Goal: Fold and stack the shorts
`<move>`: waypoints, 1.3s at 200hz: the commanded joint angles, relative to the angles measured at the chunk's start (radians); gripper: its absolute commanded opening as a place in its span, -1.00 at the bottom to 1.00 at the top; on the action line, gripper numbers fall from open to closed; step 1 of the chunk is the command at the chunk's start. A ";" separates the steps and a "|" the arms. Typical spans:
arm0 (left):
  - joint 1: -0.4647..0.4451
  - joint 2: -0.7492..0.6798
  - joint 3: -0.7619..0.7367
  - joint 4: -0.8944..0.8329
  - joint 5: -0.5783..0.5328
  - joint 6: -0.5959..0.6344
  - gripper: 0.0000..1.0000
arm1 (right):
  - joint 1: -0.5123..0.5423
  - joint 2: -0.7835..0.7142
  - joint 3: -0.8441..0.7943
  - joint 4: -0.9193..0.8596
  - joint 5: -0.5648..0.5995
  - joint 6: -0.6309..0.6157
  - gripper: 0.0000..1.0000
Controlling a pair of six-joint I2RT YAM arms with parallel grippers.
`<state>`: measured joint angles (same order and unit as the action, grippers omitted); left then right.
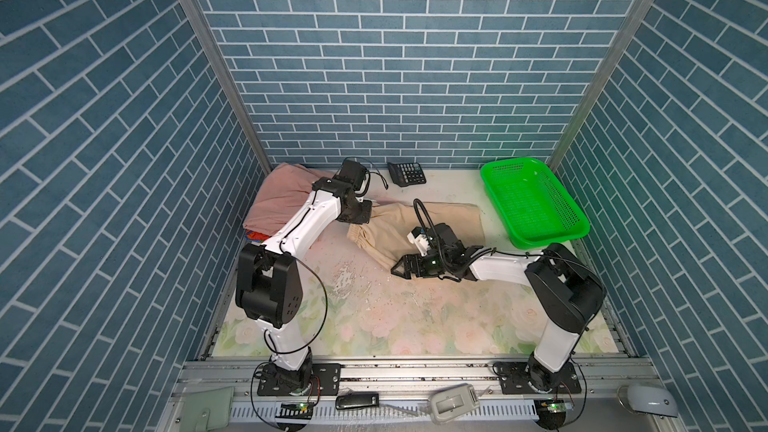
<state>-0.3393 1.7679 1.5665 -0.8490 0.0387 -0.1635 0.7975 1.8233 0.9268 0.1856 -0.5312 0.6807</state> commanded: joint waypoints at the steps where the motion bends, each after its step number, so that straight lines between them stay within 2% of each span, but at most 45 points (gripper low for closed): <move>1: -0.003 -0.016 0.007 -0.034 -0.022 0.023 -0.84 | 0.026 0.047 0.030 0.044 -0.030 0.074 0.97; 27: -0.003 -0.018 0.016 -0.048 -0.031 0.048 -0.86 | -0.007 -0.021 0.082 -0.073 0.004 0.013 0.97; 48: -0.003 -0.021 0.028 -0.064 -0.053 0.081 -0.86 | -0.104 -0.056 0.214 -0.265 0.052 -0.062 0.97; 68: -0.003 -0.019 0.054 -0.085 -0.068 0.105 -0.86 | -0.203 0.004 0.341 -0.332 0.043 -0.072 0.98; 82: -0.003 -0.013 0.074 -0.094 -0.069 0.113 -0.86 | -0.239 0.083 0.417 -0.307 0.005 -0.046 0.97; 155: -0.002 0.010 0.110 -0.111 -0.065 0.139 -0.86 | -0.211 0.440 0.709 -0.148 -0.015 0.150 0.97; 210: -0.003 0.064 0.162 -0.182 -0.030 0.190 -0.86 | -0.222 0.634 0.989 -0.276 0.005 0.129 0.98; 233: -0.003 0.094 0.182 -0.238 -0.060 0.205 -0.88 | -0.225 0.648 1.054 -0.307 -0.013 0.125 0.98; 260: -0.003 0.076 0.183 -0.255 -0.122 0.222 -0.91 | -0.251 0.553 1.014 -0.343 -0.025 0.092 0.97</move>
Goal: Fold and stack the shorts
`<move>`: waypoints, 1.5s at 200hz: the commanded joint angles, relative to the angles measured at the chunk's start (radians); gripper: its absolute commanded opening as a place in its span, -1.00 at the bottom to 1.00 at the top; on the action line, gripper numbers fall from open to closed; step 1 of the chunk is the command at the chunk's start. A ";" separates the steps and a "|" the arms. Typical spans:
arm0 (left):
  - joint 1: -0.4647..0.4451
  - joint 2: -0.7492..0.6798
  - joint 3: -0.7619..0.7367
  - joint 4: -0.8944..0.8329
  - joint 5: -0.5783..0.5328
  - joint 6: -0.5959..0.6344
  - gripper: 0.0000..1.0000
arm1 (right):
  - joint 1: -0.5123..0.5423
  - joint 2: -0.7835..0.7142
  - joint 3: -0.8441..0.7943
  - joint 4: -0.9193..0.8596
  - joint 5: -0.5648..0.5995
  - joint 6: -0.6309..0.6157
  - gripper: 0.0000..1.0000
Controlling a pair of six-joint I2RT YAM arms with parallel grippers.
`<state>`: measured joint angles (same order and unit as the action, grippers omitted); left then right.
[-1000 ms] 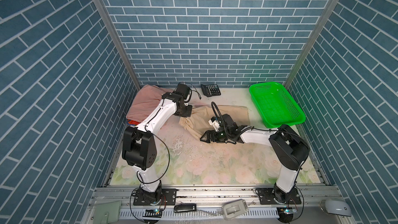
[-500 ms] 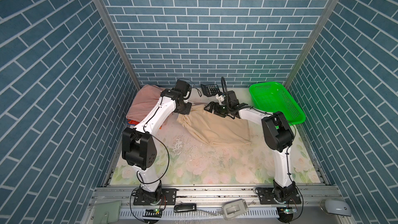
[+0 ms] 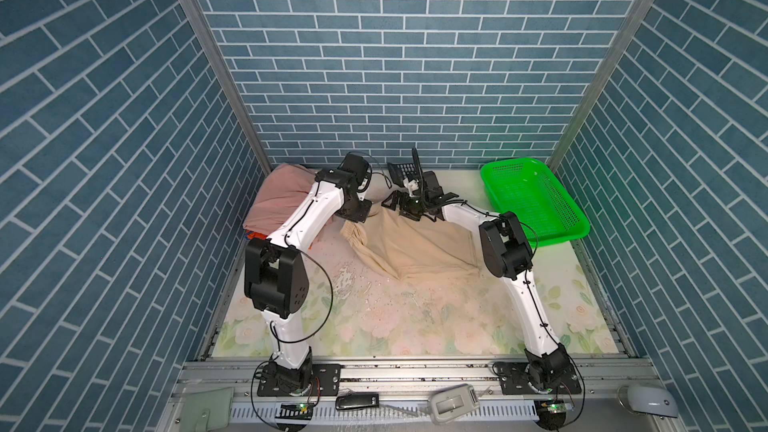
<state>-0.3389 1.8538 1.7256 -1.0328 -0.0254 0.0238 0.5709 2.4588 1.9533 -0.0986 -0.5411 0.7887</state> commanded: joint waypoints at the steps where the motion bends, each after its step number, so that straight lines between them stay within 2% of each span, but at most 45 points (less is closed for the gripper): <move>1: -0.003 -0.010 0.026 -0.074 -0.061 0.035 -0.91 | -0.026 -0.089 -0.016 -0.057 -0.016 -0.016 0.97; 22: -0.002 0.009 0.092 -0.130 -0.143 0.050 -0.91 | -0.074 -0.228 -0.156 -0.057 -0.016 -0.037 0.97; 44: -0.018 0.062 0.197 -0.214 -0.183 0.048 -0.91 | -0.128 -0.385 -0.325 -0.065 -0.018 -0.072 0.97; 76: -0.102 0.168 0.372 -0.331 -0.214 0.037 -0.90 | -0.196 -0.562 -0.534 -0.173 0.037 -0.200 0.97; 117: -0.221 0.378 0.703 -0.539 -0.286 -0.008 -0.88 | -0.279 -0.730 -0.766 -0.224 0.047 -0.270 0.97; 126: -0.244 0.400 0.723 -0.535 -0.294 -0.022 -0.87 | -0.288 -0.752 -0.801 -0.227 0.046 -0.280 0.97; 173: -0.313 0.558 0.896 -0.558 -0.230 -0.143 -0.81 | -0.294 -0.788 -0.941 -0.160 0.008 -0.266 0.97; 236: -0.313 0.567 0.879 -0.381 -0.064 -0.277 -0.79 | -0.287 -0.804 -1.048 -0.116 0.007 -0.261 0.98; 300: -0.313 0.602 0.876 -0.252 0.131 -0.446 -0.79 | -0.214 -0.747 -1.071 -0.087 0.041 -0.258 0.97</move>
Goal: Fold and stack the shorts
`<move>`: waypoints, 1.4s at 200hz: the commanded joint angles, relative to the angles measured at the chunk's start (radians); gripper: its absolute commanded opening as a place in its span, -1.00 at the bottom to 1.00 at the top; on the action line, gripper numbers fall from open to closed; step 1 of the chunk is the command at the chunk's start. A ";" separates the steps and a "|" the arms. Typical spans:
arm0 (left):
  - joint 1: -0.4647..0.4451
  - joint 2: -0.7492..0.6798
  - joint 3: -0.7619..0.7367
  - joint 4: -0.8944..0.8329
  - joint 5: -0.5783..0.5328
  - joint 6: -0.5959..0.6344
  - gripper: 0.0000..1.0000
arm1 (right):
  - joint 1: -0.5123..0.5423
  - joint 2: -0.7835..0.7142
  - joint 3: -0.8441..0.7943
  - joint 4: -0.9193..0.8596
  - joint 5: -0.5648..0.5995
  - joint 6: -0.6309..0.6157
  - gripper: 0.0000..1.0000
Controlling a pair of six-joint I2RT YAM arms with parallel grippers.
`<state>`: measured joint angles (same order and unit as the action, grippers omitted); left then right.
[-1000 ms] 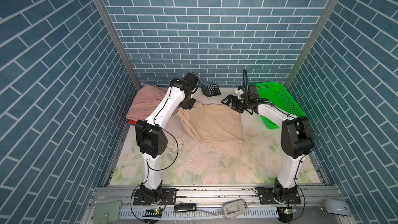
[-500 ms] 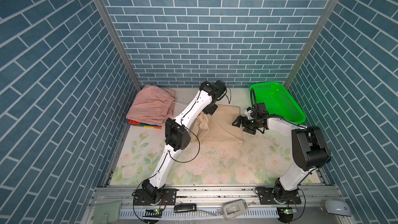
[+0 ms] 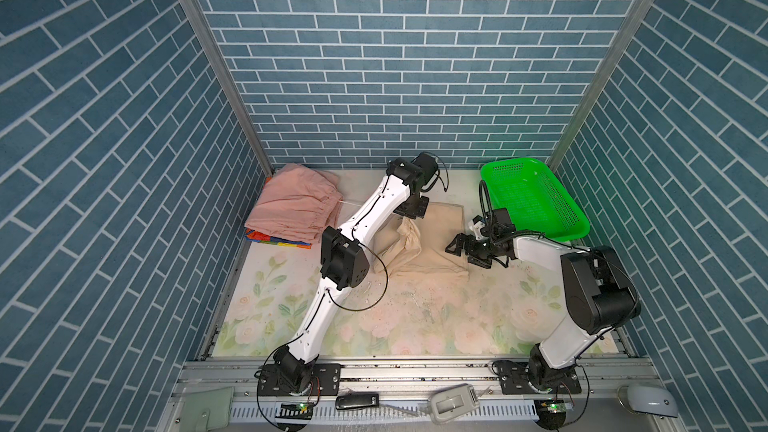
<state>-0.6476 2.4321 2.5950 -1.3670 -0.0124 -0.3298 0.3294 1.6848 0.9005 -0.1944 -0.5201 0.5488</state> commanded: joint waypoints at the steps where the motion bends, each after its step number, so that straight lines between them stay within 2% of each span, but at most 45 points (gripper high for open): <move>1: -0.004 0.024 0.006 0.085 0.120 -0.094 -0.79 | 0.029 0.029 -0.018 0.009 0.020 -0.018 0.98; 8: -0.006 0.027 -0.003 0.110 0.138 -0.107 -0.79 | 0.036 0.033 -0.020 0.011 0.021 -0.017 0.97; 12: -0.006 0.026 -0.014 0.130 0.153 -0.113 -0.71 | 0.040 0.035 -0.021 0.011 0.023 -0.016 0.97; 26: -0.006 0.018 -0.076 0.220 0.215 -0.140 -0.25 | 0.048 0.036 -0.024 0.014 0.022 -0.013 0.97; 45: -0.006 0.001 -0.185 0.377 0.302 -0.183 -0.19 | 0.048 0.013 -0.033 0.014 0.007 -0.010 0.98; 49: -0.007 -0.001 -0.196 0.401 0.309 -0.192 -0.03 | 0.048 0.004 -0.034 0.009 0.006 -0.011 0.97; 57: -0.006 0.001 -0.196 0.418 0.313 -0.196 0.42 | 0.048 -0.017 -0.036 0.000 0.005 -0.015 0.98; 60: -0.005 0.001 -0.192 0.418 0.312 -0.195 0.66 | 0.047 -0.026 -0.035 -0.006 0.005 -0.016 0.97; 62: -0.005 0.002 -0.188 0.417 0.310 -0.194 0.91 | 0.047 -0.032 -0.035 -0.009 0.005 -0.018 0.97; 65: -0.004 0.001 -0.178 0.414 0.306 -0.192 0.98 | 0.046 -0.041 -0.035 -0.014 0.005 -0.019 0.98; 78: 0.004 -0.016 -0.146 0.402 0.291 -0.168 0.99 | 0.044 -0.079 -0.027 -0.043 0.009 -0.030 0.97; 95: 0.011 -0.094 -0.144 0.399 0.201 -0.113 0.99 | 0.043 -0.127 0.001 -0.099 0.039 -0.052 0.97; 110: 0.021 -0.204 -0.223 0.442 0.100 -0.072 0.99 | 0.045 -0.154 0.035 -0.139 0.082 -0.067 0.97; 123: 0.043 -0.301 -0.338 0.503 0.080 -0.057 0.99 | 0.048 -0.146 0.075 -0.159 0.097 -0.079 0.97; 148: 0.119 -0.497 -0.642 0.674 0.168 -0.129 0.99 | 0.073 -0.080 0.144 -0.194 0.114 -0.087 0.97; 173: 0.141 -0.680 -0.940 0.870 0.195 -0.179 0.99 | 0.127 -0.007 0.219 -0.218 0.161 -0.095 0.98; 220: 0.140 -0.787 -1.269 1.135 0.327 -0.347 0.99 | 0.197 0.164 0.385 -0.321 0.282 -0.116 0.96; 232: 0.135 -0.800 -1.349 1.221 0.341 -0.394 0.99 | 0.203 0.190 0.420 -0.342 0.300 -0.123 0.82; 266: 0.119 -0.775 -1.489 1.427 0.383 -0.524 0.99 | 0.209 0.162 0.430 -0.362 0.341 -0.142 -0.23; 280: 0.096 -0.745 -1.523 1.503 0.397 -0.571 0.99 | 0.207 0.123 0.394 -0.358 0.367 -0.148 -0.37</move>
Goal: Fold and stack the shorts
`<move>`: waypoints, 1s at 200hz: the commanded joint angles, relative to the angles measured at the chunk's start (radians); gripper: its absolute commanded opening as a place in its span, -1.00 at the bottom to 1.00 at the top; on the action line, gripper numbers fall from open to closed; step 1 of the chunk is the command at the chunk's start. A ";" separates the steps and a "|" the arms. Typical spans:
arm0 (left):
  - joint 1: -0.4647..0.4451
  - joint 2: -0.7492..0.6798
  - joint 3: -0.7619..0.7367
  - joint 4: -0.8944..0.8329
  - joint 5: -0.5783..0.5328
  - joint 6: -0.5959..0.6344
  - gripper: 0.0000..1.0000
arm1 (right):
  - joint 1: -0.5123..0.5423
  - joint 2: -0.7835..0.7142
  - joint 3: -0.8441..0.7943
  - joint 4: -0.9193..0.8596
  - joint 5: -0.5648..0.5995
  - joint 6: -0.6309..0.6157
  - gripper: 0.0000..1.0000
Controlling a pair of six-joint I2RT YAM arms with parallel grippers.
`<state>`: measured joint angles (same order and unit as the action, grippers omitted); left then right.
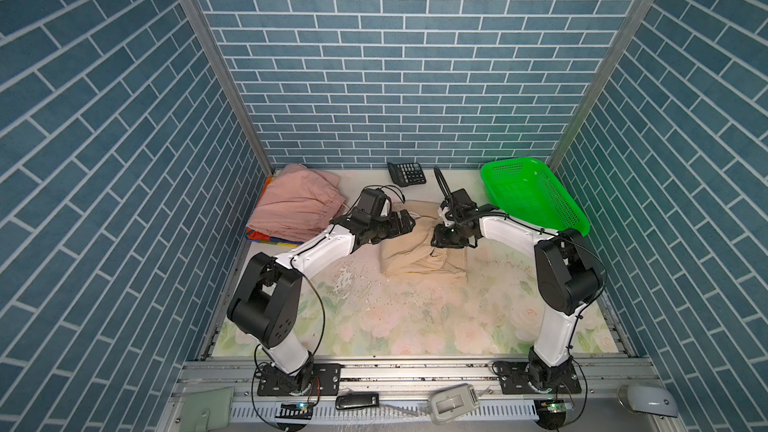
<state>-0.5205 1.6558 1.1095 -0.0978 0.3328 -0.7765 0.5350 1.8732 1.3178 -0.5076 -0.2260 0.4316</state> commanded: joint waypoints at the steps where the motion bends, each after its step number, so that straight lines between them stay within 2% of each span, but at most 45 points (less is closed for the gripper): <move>1: -0.032 0.034 -0.039 0.239 0.052 -0.127 0.99 | 0.002 -0.067 -0.027 -0.044 0.075 -0.031 -0.38; 20: -0.072 0.090 -0.060 0.313 0.063 -0.175 0.99 | -0.002 -0.095 -0.105 -0.011 0.087 -0.036 -0.56; 72: -0.120 0.187 -0.164 0.477 0.051 -0.260 0.99 | -0.051 -0.115 -0.332 0.134 0.069 -0.004 -0.53; 102: -0.119 0.187 -0.201 0.477 0.020 -0.242 0.99 | -0.091 -0.130 -0.376 0.146 0.083 -0.022 -0.32; 131: -0.119 0.157 -0.211 0.512 0.039 -0.238 0.99 | -0.108 -0.172 -0.331 0.082 0.068 -0.047 -0.05; 155: -0.115 0.055 -0.127 0.349 0.017 -0.137 0.99 | -0.109 -0.273 -0.233 0.020 0.059 -0.045 0.14; 174: -0.091 -0.022 -0.100 0.289 -0.014 -0.118 0.99 | -0.109 -0.312 -0.152 0.021 -0.008 -0.003 0.39; 186: -0.054 -0.053 -0.111 0.315 -0.020 -0.137 0.99 | -0.102 -0.315 -0.130 0.082 -0.070 0.050 0.48; 200: -0.008 -0.056 -0.089 0.297 -0.013 -0.126 0.99 | -0.080 -0.292 -0.126 0.177 -0.140 0.113 0.71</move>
<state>-0.6018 1.6283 0.9859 0.2443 0.3489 -0.9409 0.4301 1.5814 1.1683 -0.4225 -0.2436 0.4454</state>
